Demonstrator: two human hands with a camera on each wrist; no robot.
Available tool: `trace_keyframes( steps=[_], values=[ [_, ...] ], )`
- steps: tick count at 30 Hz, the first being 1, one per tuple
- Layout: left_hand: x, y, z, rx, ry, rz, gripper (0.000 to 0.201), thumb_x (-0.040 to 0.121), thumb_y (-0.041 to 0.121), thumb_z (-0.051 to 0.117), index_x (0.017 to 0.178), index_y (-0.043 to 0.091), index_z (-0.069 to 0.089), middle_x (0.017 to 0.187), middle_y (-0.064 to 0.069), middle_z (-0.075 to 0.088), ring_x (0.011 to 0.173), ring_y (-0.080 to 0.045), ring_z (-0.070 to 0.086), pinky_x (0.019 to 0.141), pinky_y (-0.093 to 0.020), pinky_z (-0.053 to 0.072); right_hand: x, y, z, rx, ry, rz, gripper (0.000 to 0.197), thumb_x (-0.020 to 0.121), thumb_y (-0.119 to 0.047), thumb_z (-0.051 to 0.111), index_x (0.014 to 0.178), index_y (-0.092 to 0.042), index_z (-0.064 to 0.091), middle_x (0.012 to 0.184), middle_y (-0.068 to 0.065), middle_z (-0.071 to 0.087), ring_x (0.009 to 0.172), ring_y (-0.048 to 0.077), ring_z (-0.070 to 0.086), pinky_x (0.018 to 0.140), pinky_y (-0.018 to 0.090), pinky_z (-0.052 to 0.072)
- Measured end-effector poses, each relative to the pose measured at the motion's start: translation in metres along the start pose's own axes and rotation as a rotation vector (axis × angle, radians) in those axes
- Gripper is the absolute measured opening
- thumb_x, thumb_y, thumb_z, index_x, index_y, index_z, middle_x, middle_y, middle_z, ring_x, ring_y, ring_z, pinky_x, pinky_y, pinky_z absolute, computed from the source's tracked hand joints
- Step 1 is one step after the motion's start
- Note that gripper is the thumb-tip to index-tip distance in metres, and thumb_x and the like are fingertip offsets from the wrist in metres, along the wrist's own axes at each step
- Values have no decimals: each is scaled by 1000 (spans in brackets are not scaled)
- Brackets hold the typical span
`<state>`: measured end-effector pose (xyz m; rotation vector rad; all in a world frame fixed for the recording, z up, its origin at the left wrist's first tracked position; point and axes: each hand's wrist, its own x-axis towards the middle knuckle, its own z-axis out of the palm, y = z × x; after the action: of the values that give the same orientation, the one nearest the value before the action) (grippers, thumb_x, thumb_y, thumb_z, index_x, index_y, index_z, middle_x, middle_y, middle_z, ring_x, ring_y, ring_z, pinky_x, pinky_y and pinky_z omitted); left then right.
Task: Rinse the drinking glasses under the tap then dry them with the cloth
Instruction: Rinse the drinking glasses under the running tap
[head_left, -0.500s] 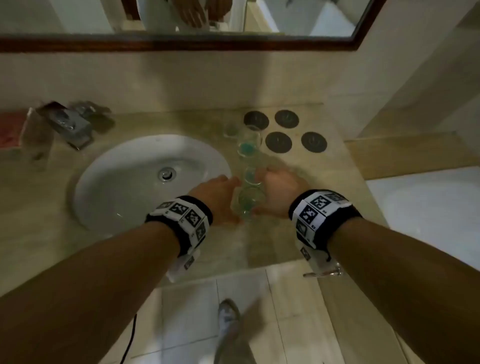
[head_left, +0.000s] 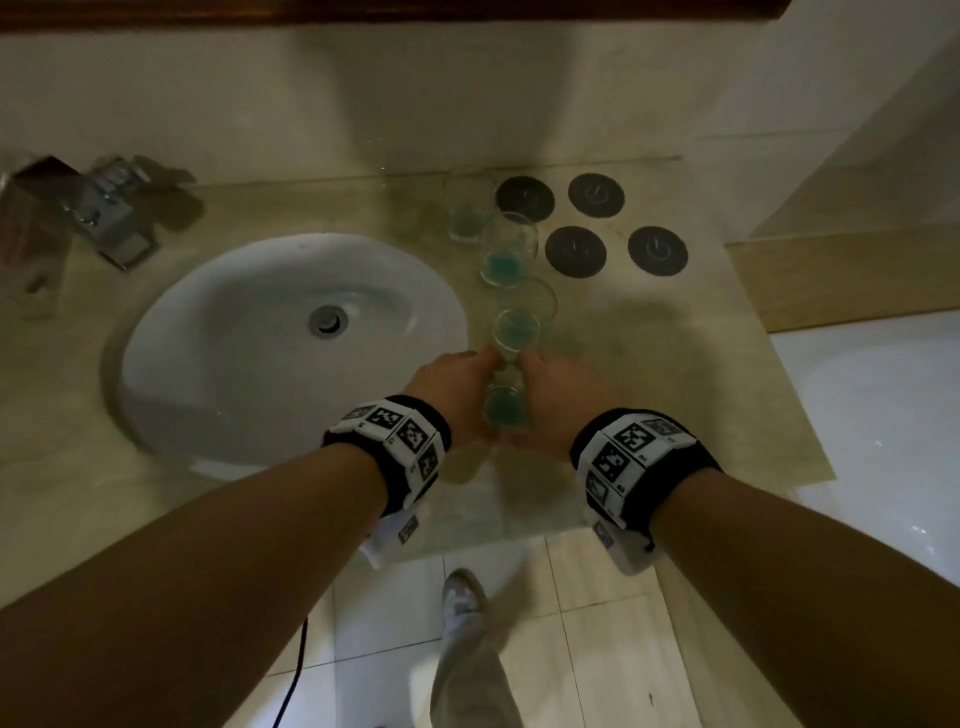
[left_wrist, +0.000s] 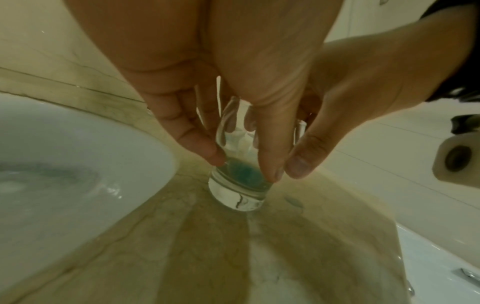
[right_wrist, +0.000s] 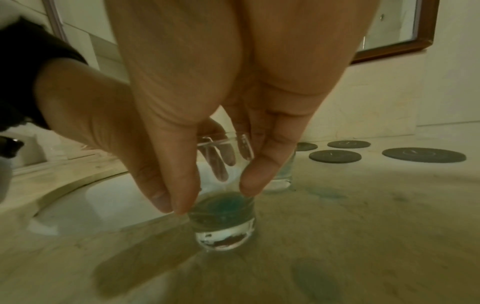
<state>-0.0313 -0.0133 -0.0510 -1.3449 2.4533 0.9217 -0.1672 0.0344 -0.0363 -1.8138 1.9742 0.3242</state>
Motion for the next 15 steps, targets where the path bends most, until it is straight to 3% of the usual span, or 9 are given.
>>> trace_keyframes(
  steps=[4,7,12,15],
  values=[
    [-5,-7,-15,-7,-22,-8,81,64,37,90,133,28,49,132,2,62,116,-25,60,91,-28,45,-2,-13,-11,-17,-9,-29,72,69,-48,81,125,-15,50,109,8,66,92,27,67,80,39,57],
    [-18,-21,-38,-8,-20,-13,80,63,38,91,130,30,49,129,5,62,114,-22,60,89,-28,44,-1,-34,-32,-1,-20,-102,68,72,-45,81,124,-11,51,113,10,64,96,30,67,77,35,53],
    [-41,-59,-81,-117,69,-79,85,62,37,92,135,35,48,121,11,58,103,-16,56,89,-29,45,16,-82,-72,-48,16,-235,65,74,-43,80,122,-10,50,117,12,62,103,29,64,85,37,53],
    [-53,-87,-101,-173,157,-126,88,59,40,93,135,36,48,123,10,59,110,-18,57,94,-30,43,36,-113,-90,-52,6,-276,67,71,-40,83,121,-10,50,117,13,61,105,30,63,83,36,53]
  ],
)
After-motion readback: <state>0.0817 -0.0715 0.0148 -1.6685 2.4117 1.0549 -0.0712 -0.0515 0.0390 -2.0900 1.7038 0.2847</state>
